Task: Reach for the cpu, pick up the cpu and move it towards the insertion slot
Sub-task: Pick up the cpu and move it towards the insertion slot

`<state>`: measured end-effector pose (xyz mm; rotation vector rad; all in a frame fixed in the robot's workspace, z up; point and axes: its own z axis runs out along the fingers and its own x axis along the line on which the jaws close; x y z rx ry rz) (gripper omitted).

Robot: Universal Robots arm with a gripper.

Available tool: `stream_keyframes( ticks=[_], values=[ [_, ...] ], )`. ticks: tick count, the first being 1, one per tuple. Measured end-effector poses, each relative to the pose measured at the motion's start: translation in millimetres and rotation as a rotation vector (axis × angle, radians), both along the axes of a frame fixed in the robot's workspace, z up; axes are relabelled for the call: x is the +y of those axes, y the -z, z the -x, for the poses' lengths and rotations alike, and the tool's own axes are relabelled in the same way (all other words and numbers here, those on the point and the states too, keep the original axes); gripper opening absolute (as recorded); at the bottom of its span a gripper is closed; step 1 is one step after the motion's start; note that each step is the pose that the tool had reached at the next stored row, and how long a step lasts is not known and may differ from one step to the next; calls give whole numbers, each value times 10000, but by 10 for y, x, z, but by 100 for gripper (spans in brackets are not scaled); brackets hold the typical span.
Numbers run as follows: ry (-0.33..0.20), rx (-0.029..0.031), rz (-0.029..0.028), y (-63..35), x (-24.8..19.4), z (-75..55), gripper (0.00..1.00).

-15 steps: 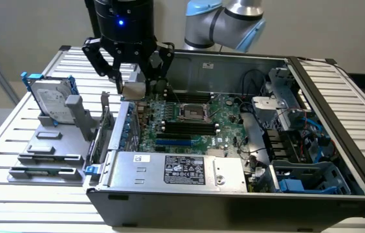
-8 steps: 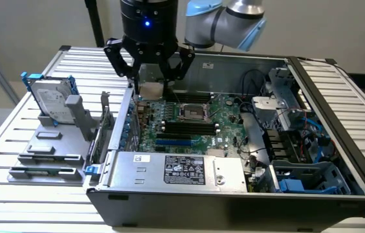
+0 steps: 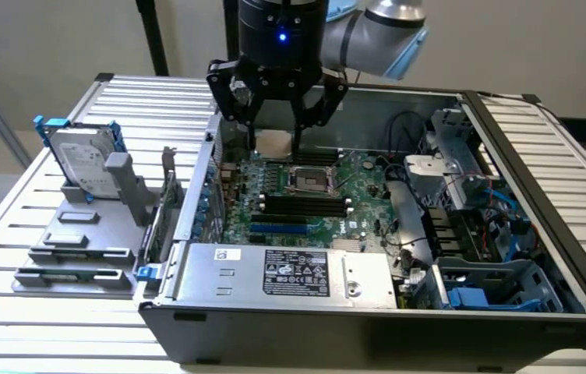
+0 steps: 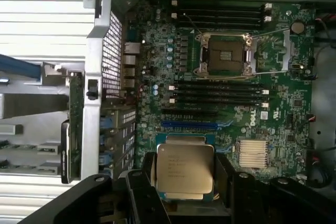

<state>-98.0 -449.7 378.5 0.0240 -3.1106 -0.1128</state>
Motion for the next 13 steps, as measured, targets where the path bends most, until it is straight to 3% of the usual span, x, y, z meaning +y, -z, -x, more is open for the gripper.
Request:
stream_keyframes(
  ticks=[5, 13],
  values=[
    [0, 1, 26, 11, 146, -140, 55],
    [0, 1, 90, 29, 440, -300, 55]
  ],
)
